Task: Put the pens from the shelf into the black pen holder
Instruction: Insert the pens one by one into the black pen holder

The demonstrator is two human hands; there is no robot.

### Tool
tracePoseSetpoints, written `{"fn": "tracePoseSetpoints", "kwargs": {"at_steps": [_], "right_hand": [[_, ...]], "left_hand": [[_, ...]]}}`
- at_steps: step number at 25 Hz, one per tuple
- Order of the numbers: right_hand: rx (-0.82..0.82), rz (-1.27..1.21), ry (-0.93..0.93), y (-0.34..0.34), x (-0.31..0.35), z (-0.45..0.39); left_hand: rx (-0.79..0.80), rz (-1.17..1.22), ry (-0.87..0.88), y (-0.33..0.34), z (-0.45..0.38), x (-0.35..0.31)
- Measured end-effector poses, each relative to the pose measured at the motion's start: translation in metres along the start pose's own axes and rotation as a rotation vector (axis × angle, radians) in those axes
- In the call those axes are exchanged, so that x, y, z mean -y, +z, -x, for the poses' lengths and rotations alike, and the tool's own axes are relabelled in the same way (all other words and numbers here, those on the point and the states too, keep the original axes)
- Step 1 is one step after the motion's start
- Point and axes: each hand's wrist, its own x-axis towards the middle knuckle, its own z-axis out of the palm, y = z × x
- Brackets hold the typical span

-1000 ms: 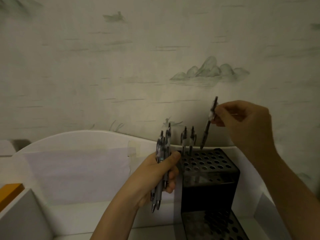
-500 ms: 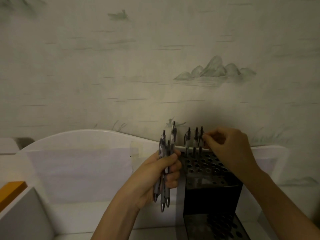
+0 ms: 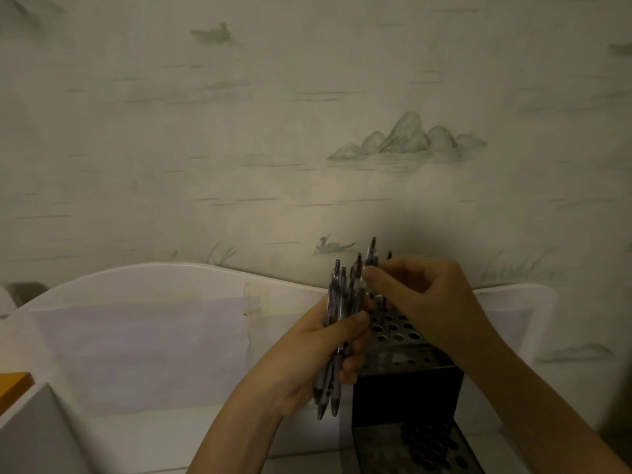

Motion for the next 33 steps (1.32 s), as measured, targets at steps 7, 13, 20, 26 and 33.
{"fn": "tracePoseSetpoints", "kwargs": {"at_steps": [7, 13, 20, 26, 33], "right_hand": [[-0.3, -0.381, 0.086, -0.033, 0.004, -0.026], [-0.344, 0.091, -0.124, -0.042, -0.006, -0.031], [-0.263, 0.25, -0.12, -0.025, -0.037, -0.029], [-0.092, 0.306, 0.018, -0.027, -0.049, -0.029], [-0.243, 0.343, -0.313, -0.022, -0.029, -0.006]], "left_hand": [[-0.091, -0.107, 0.058, 0.0, -0.003, 0.003], [-0.124, -0.027, 0.096, -0.003, -0.007, -0.004], [-0.125, -0.03, 0.066, -0.002, -0.007, -0.002], [-0.024, 0.088, 0.043, 0.001, -0.009, -0.005], [0.054, -0.044, 0.108, 0.001, -0.012, -0.003]]}}
